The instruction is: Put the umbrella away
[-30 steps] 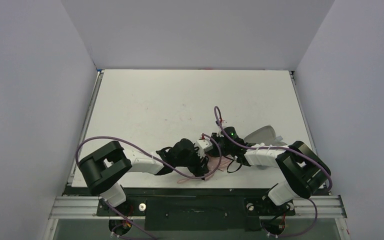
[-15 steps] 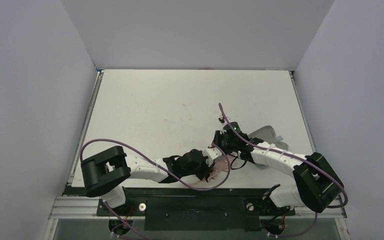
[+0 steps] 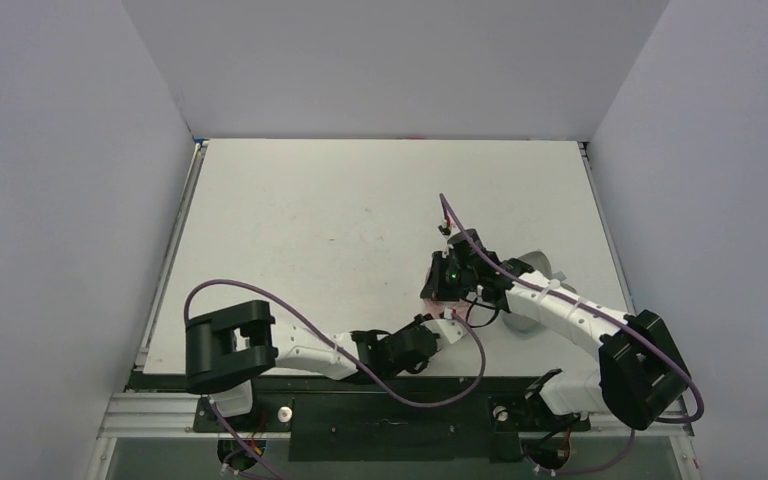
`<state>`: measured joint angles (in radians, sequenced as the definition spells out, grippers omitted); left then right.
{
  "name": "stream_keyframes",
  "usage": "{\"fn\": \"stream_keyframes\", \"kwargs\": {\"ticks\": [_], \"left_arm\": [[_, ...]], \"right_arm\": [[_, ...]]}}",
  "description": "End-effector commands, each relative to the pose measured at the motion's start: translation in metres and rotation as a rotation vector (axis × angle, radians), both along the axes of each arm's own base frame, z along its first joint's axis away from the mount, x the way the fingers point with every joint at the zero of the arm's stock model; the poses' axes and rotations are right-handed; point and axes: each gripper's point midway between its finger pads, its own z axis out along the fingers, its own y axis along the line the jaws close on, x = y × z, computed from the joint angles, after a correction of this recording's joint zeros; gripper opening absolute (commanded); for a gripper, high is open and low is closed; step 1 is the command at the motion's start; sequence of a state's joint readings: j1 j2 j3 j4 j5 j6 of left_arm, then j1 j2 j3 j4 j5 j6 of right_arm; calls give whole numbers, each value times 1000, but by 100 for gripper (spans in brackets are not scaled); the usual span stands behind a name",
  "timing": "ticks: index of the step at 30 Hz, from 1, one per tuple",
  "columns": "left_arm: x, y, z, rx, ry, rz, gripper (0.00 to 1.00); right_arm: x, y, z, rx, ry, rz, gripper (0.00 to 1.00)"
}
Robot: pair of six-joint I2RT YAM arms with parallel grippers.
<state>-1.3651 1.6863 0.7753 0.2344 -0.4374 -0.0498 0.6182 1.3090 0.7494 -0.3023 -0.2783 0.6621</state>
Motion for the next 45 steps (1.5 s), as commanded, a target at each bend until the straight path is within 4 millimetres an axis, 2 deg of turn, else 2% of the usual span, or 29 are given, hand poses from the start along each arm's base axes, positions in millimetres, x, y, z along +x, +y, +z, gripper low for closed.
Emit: {"fn": "stream_keyframes", "kwargs": {"ticks": [1, 6, 10, 12, 14, 17, 21, 25, 27, 37, 39, 42, 45], "left_arm": [[-28, 9, -28, 229, -59, -119, 0], [-29, 11, -28, 311, -171, -118, 0], [-29, 11, -27, 375, -253, -119, 0], [-27, 12, -25, 407, -314, -105, 0], [-24, 14, -23, 441, -371, -89, 0], [-19, 17, -24, 485, -438, -56, 0], [-16, 22, -32, 545, -491, -33, 0], [-16, 26, -39, 571, -497, -17, 0], [-15, 28, -42, 579, -505, -3, 0], [-9, 39, -56, 658, -529, 100, 0], [-10, 38, -61, 656, -522, 122, 6], [-14, 39, -67, 633, -485, 140, 21], [-17, 40, -64, 613, -448, 133, 32]], "right_arm": [[49, 30, 67, 140, -186, -13, 0], [68, 36, 82, 144, -198, -21, 0], [79, 41, 86, 139, -198, -21, 0], [84, 44, 81, 130, -187, -21, 0], [88, 46, 66, 112, -161, -16, 0], [88, 47, 30, 81, -102, -12, 0], [78, 43, -17, 49, -27, -16, 0], [55, 30, -57, 18, 42, -24, 0], [46, 25, -68, 18, 56, -27, 0], [9, 9, -92, 42, 68, -49, 0], [3, 6, -94, 37, 64, -50, 0], [-4, 1, -102, 26, 63, -56, 0], [-8, -3, -110, 11, 67, -62, 0]]}}
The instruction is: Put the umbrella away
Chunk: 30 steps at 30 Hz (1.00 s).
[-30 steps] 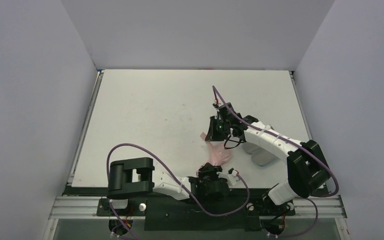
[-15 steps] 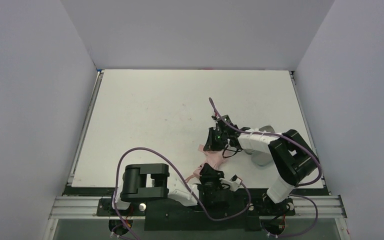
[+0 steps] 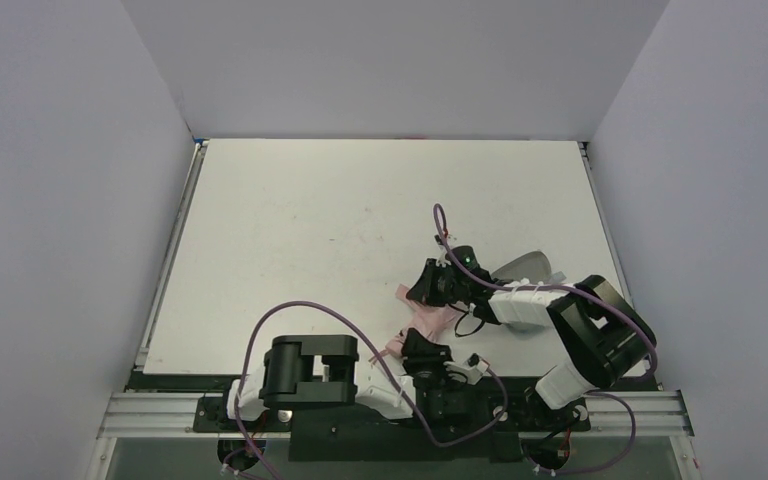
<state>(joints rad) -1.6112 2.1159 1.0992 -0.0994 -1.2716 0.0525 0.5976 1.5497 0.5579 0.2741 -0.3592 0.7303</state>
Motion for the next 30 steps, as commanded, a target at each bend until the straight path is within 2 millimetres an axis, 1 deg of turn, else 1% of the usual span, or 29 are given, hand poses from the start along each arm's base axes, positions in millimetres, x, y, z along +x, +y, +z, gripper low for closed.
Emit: {"fn": "stream_keyframes", "kwargs": {"ticks": [1, 2, 3, 4, 5, 6, 7, 8, 9, 10, 11, 12, 13, 14, 15, 16, 18, 19, 20, 21, 22, 23, 24, 25, 26, 27, 28, 29, 30], "left_arm": [[-18, 19, -57, 54, 237, -24, 37], [-20, 20, -55, 47, 252, -30, 41], [-21, 20, -55, 40, 260, -30, 51], [-22, 21, -53, 35, 273, -33, 57], [-22, 21, -51, 25, 277, -32, 71], [-22, 23, -48, 15, 286, -32, 77], [-22, 25, -46, 3, 291, -26, 87], [-23, 23, -38, -28, 300, -27, 98], [-24, 24, -36, -46, 309, -24, 100], [-26, 22, -25, -84, 326, -30, 98], [-27, 24, -22, -102, 334, -29, 97], [-29, 21, -9, -148, 356, -40, 97], [-31, 24, -5, -161, 369, -42, 97], [-33, 22, 10, -210, 390, -57, 97], [-35, 24, 13, -225, 409, -60, 97], [-40, 21, 24, -268, 454, -85, 97], [-50, 19, 33, -320, 548, -125, 97], [-52, 21, 33, -335, 586, -133, 97], [-63, 17, 40, -374, 668, -178, 97], [-63, 18, 40, -400, 703, -187, 97], [-74, 14, 47, -440, 781, -240, 97], [-81, 14, 43, -459, 845, -269, 97], [-82, 11, 56, -519, 859, -302, 97], [-86, 14, 52, -531, 912, -319, 97], [-89, 19, 54, -554, 941, -339, 97], [-90, 17, 64, -598, 978, -371, 97], [-91, 20, 63, -608, 993, -371, 97], [-86, 21, 70, -642, 990, -374, 97], [-83, 25, 68, -656, 987, -358, 97]], "right_arm": [[-32, -31, -54, -151, 114, -49, 0], [-33, -32, -56, -154, 115, -50, 0], [-33, -34, -57, -155, 113, -52, 0], [-34, -34, -59, -157, 114, -54, 0], [-34, -35, -60, -156, 110, -55, 0], [-35, -35, -61, -155, 112, -52, 0], [-35, -35, -61, -152, 109, -51, 0], [-36, -34, -62, -150, 110, -47, 0], [-36, -34, -61, -148, 107, -45, 0], [-35, -33, -61, -147, 104, -41, 0], [-35, -34, -60, -149, 102, -39, 0], [-35, -33, -59, -150, 96, -37, 0], [-34, -33, -59, -153, 96, -34, 0], [-33, -33, -57, -154, 88, -33, 0], [-33, -34, -57, -157, 89, -33, 0], [-31, -33, -56, -157, 85, -33, 0], [-30, -33, -55, -156, 79, -32, 0], [-30, -33, -54, -156, 78, -33, 0], [-29, -32, -53, -152, 75, -33, 0], [-29, -32, -54, -152, 75, -33, 0], [-29, -31, -53, -150, 75, -32, 0], [-29, -31, -54, -151, 76, -32, 0], [-29, -31, -53, -150, 76, -31, 0], [-30, -31, -54, -151, 76, -29, 0], [-29, -31, -53, -149, 76, -31, 0], [-29, -30, -53, -147, 76, -30, 0], [-28, -30, -52, -145, 73, -30, 0], [-28, -29, -51, -143, 73, -30, 0], [-28, -29, -51, -142, 73, -30, 0]]}}
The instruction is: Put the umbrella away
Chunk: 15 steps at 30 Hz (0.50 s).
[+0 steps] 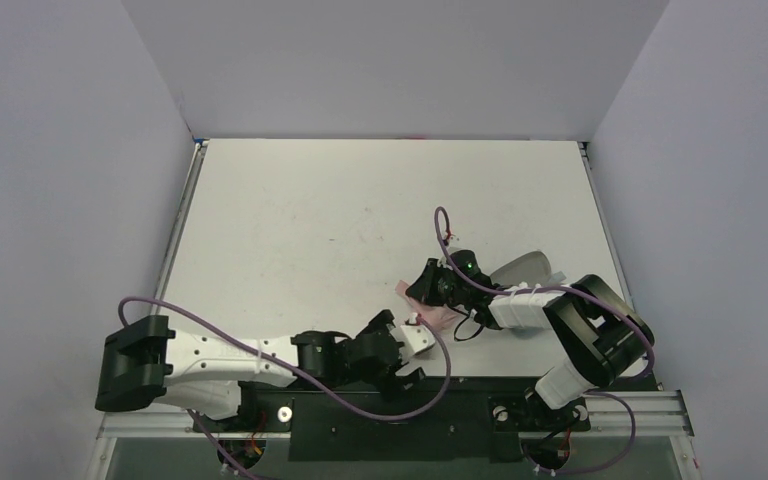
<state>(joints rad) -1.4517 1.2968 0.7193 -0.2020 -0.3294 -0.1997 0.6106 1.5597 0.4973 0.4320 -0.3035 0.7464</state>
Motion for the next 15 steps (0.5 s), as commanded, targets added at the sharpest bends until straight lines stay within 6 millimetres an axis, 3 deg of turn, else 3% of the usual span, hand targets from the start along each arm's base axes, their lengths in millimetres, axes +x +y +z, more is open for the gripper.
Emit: {"fn": "stream_keyframes", "kwargs": {"ticks": [1, 6, 15], "left_arm": [[-7, -12, 24, -183, 123, -43, 97], [36, -13, 32, -365, 209, 124, 97], [75, -31, 28, -472, 274, 213, 97]], "right_arm": [[-36, -30, -50, -167, 155, 5, 0], [-35, -28, -49, -160, 151, 6, 0], [-36, -26, -46, -152, 146, 17, 0]]}}
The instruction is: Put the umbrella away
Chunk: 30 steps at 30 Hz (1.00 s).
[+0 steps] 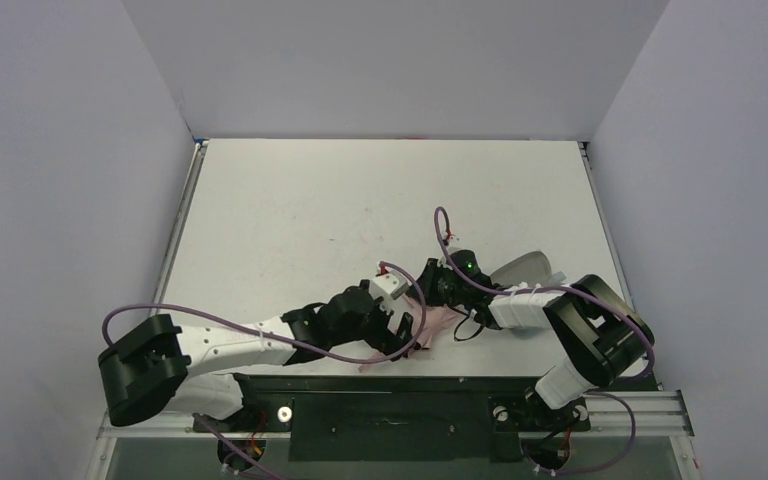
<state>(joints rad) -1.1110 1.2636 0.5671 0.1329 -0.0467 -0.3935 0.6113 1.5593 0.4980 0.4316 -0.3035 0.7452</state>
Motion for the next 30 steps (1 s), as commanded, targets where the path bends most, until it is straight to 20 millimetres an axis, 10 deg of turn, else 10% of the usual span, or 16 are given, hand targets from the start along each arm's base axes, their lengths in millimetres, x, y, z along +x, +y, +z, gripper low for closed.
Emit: {"fn": "stream_keyframes", "kwargs": {"ticks": [1, 10, 22, 30], "left_arm": [[13, -31, 23, -138, 21, -9, 97], [23, -43, -30, -39, 64, -5, 97], [37, -35, -60, 61, -4, 48, 1], [37, -30, -51, 264, -232, 83, 0]], "right_arm": [[-35, -26, -45, -149, 143, 15, 0], [-35, -24, -42, -137, 140, 20, 0], [-35, -22, -38, -132, 137, 29, 0], [-24, -8, 22, -80, 61, 87, 0]]}}
